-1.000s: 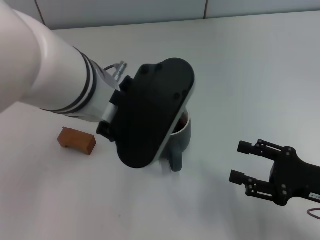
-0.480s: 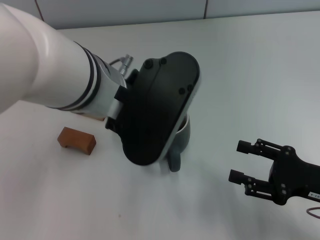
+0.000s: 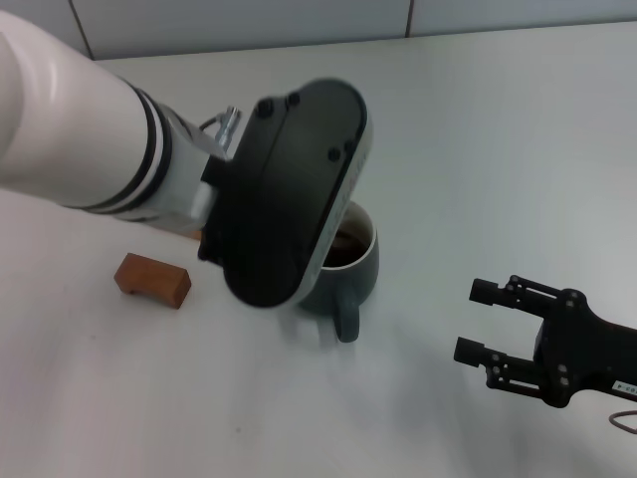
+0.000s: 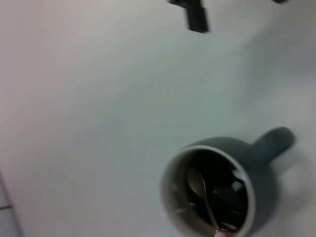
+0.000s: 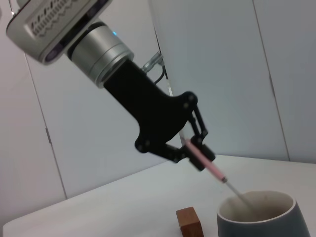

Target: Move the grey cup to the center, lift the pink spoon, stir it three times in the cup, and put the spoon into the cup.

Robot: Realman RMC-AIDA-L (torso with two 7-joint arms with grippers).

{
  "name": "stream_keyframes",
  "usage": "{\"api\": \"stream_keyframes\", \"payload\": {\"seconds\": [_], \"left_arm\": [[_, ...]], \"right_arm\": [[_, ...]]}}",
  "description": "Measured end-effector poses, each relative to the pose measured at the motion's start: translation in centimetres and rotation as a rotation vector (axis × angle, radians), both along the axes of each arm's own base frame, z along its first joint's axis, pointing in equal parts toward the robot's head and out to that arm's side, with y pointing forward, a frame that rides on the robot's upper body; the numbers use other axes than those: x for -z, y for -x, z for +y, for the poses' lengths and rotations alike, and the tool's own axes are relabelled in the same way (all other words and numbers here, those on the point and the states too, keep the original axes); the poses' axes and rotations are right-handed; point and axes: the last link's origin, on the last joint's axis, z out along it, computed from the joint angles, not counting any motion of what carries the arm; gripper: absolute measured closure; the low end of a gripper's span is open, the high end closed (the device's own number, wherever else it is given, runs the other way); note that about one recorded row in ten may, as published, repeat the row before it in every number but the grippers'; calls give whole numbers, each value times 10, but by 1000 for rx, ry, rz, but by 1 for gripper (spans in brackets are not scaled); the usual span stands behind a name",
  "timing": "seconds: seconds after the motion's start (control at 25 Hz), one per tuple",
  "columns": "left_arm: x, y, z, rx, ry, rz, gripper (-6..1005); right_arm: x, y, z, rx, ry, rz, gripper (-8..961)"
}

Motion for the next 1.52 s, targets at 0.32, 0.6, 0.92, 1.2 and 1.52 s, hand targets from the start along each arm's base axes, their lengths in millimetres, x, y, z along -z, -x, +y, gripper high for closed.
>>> {"api": "stream_keyframes", "payload": {"seconds": [0.32, 0.6, 0.92, 1.2, 1.52], "left_arm": [[4, -3, 4, -35, -41, -172, 865], [-11, -2, 8, -124, -13, -427, 728], [-74, 17, 6, -195, 8, -864, 359], [-99, 129, -18, -308, 127, -1191, 153], [-58, 181, -33, -383, 123, -1272, 155]], "right_arm": [[0, -1, -1, 2, 1, -2, 211], [-1, -1, -1, 1, 1, -4, 211], [-2, -1, -1, -1, -16, 0, 211], [0, 3, 1, -28, -37, 7, 210], [0, 11, 6, -74, -90, 34, 210]]}}
